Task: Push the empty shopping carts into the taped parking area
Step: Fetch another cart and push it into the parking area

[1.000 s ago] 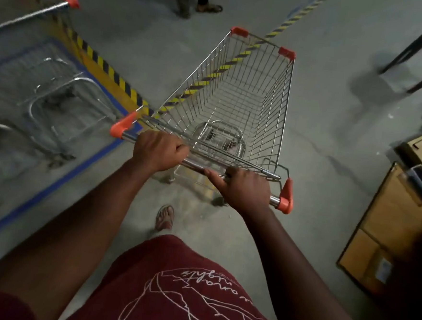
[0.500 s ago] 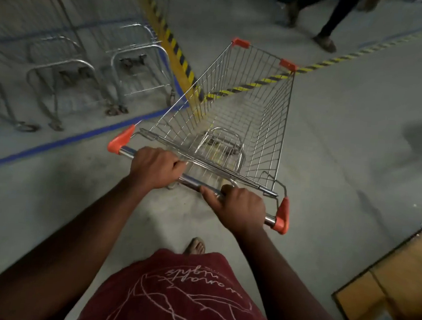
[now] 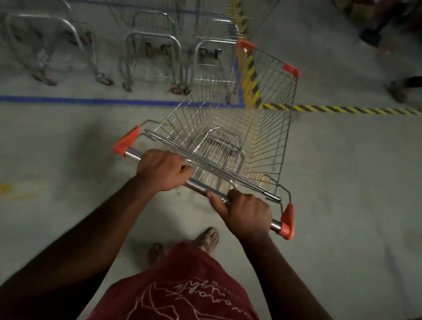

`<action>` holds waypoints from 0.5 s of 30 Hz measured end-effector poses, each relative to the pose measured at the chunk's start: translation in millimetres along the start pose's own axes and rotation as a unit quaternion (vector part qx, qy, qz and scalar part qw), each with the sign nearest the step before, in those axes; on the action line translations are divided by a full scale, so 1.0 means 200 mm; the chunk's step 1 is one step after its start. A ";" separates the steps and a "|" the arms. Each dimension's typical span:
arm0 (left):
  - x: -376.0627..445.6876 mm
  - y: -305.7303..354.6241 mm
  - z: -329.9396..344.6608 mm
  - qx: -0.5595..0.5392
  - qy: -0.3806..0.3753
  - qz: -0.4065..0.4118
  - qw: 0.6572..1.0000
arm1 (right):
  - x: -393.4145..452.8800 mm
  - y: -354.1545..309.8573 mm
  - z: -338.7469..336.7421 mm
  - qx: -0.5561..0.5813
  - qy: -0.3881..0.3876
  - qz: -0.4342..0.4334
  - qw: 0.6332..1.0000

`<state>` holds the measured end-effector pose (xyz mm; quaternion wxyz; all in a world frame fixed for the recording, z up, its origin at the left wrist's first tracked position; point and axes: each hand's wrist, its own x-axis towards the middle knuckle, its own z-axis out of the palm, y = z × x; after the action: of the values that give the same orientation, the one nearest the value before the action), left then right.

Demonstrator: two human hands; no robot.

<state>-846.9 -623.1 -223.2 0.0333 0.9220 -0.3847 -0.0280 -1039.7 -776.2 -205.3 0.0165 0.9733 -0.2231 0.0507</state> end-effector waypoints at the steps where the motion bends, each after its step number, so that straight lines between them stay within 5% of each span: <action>1: -0.06 -0.03 -0.01 0.000 -0.004 -0.015 1.000 | -0.01 -0.03 0.00 0.001 0.006 -0.018 1.000; 15: -0.88 -0.14 -0.05 0.009 0.030 -0.246 0.969 | -0.10 -0.33 0.02 0.040 -0.019 -0.252 0.967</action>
<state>-950.4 -478.6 -211.6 0.0286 0.9890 -0.1451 -0.0045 -1029.5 -708.4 -211.6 -0.0141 0.9988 0.0315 0.0351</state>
